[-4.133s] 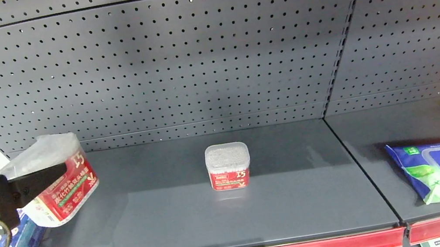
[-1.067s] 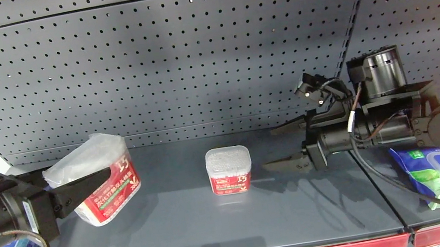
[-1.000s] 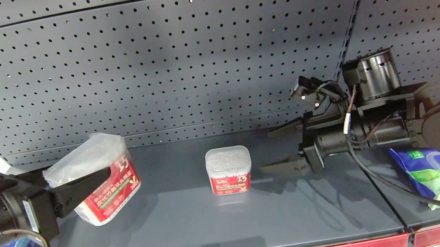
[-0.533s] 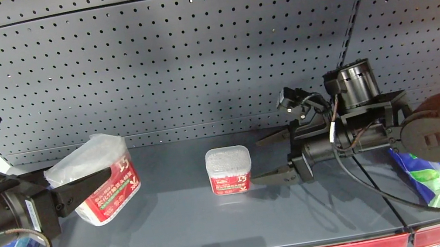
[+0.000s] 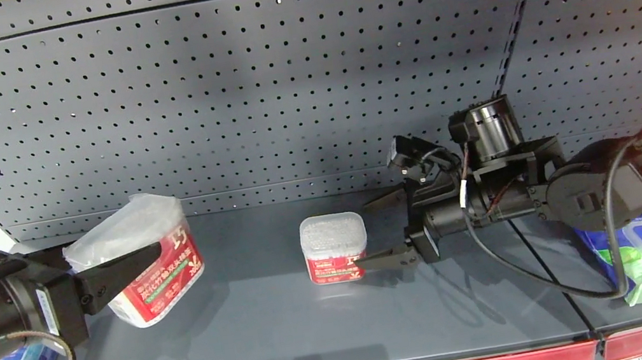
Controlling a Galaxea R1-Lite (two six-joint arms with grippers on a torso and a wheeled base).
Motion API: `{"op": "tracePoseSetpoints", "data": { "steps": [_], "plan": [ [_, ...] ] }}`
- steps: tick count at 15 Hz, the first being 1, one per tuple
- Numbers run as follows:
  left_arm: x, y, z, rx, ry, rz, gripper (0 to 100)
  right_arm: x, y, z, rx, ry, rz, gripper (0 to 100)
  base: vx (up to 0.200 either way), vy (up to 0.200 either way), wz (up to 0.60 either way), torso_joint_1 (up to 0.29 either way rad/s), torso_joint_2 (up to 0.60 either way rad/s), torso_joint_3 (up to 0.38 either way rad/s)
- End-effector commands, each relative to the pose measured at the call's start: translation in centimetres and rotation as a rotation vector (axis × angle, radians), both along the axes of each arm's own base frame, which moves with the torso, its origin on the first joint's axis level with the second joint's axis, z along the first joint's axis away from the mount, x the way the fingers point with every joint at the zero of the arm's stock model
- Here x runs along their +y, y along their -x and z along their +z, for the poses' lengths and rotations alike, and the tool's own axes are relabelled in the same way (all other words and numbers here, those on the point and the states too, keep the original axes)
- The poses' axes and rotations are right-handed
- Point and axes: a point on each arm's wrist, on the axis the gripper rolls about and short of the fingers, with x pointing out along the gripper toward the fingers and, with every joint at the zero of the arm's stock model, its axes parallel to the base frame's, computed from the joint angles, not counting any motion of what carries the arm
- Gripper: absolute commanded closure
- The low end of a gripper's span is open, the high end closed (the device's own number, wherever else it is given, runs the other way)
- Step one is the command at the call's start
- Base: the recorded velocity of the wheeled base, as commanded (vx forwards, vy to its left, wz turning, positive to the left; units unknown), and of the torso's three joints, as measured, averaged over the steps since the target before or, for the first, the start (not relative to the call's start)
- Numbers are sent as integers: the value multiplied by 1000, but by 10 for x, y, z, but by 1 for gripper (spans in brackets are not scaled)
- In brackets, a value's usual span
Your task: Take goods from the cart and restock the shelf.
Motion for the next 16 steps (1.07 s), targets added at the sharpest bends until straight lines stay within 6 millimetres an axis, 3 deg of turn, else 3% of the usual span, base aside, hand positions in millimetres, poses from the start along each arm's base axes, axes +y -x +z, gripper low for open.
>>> {"op": "tracePoseSetpoints", "data": {
  "steps": [1,7,16],
  "plan": [
    [0,0,-1,4,1,2,100,4,-5,-4,4,1,5,0,0,0,0,0,0,0],
    [1,-1,-1,4,1,10,100,19,-11,-18,-30,33,57,0,0,0,0,0,0,0],
    [3,-1,-2,9,1,20,100,34,-25,-24,-52,31,76,0,0,0,0,0,0,0]
  ]
}}
